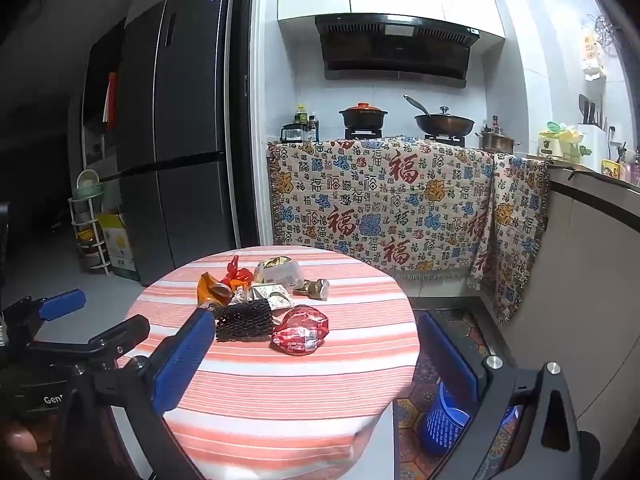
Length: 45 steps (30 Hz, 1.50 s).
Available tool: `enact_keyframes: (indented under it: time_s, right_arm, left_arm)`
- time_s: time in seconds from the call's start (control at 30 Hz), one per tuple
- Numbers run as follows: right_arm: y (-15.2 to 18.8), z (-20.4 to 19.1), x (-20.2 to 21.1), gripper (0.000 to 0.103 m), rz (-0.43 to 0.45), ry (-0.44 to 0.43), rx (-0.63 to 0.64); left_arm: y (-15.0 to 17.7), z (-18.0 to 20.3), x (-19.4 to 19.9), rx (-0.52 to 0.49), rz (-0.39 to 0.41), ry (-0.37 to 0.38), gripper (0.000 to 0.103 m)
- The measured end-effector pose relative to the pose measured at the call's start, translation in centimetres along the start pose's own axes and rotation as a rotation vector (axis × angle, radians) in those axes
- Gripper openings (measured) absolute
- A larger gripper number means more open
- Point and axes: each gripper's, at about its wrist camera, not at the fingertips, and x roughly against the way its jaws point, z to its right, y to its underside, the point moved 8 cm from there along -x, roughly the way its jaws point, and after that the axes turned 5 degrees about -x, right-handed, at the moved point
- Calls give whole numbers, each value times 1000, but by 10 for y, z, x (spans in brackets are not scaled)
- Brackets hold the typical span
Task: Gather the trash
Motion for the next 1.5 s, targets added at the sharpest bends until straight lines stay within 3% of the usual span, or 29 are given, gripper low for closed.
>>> enact_keyframes:
  time_s: [1.5]
  right_arm:
    - [-15, -7, -8, 103, 38, 16, -1]
  left_arm:
    - [-4, 14, 2, -4, 1, 41, 103]
